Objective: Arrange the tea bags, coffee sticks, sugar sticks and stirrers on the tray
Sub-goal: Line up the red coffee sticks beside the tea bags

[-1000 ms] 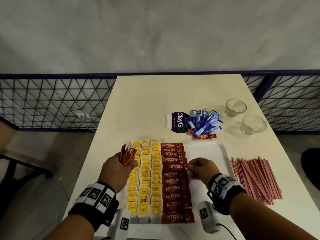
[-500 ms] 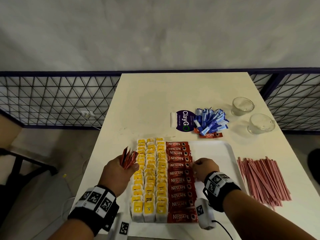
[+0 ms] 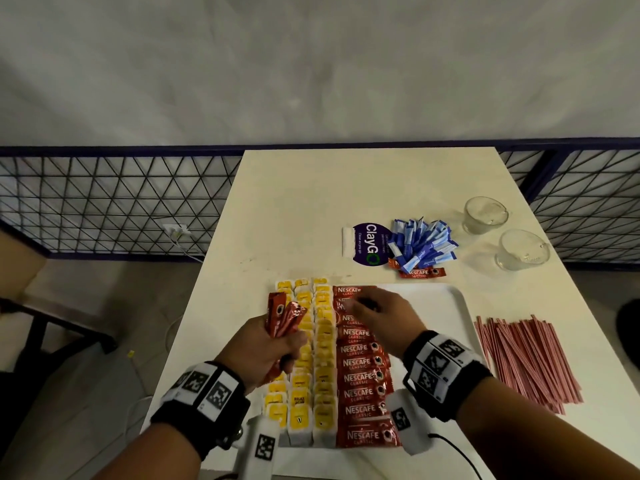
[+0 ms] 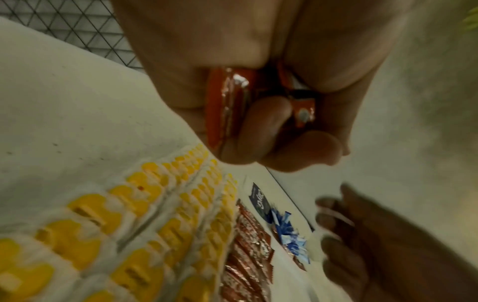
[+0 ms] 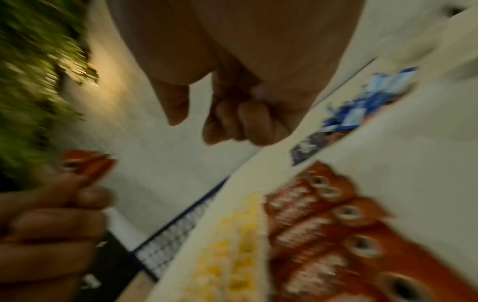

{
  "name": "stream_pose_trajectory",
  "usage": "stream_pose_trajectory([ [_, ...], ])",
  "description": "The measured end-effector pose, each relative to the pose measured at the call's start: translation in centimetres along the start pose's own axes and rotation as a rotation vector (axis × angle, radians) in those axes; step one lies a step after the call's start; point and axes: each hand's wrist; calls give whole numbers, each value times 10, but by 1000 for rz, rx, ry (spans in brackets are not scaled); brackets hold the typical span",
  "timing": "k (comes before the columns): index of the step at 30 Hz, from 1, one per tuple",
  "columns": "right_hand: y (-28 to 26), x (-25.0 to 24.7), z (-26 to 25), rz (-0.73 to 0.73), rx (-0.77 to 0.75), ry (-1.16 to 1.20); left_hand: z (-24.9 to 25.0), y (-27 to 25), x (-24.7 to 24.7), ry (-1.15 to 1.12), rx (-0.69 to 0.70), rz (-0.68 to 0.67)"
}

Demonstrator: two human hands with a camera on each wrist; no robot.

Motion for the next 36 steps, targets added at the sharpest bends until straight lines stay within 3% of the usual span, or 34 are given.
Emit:
stream_pose_trajectory([
  [2,-3,8,-23,-158,-158,29,8,0,9,17,6,-73],
  [5,-4,11,-31,-162,-214,66,18,1,19,38,43,-155],
  [12,-10,-7,-17,-30,-132,392,15,3,16,-177,29,-129],
  [16,-16,-7,-19,-68,-71,575,17,5,23,-48,133,-73],
  [23,-21,-16,-17,-63,-10,472,19,4,30,-121,142,35],
  [28,-19,-14,-2,-32,50,432,16,14,32,66,232,122],
  [32,-18,-17,6,7,67,487,15,20,37,53,246,140],
  [36,-15,-31,37,68,213,484,7,24,24,112,203,208],
])
Point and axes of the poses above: each hand's wrist, its own y-axis towards the middle knuckle, its own x-axis out of the palm, z = x × y, and after that the axes turned 3 degrees about -z, right-handed
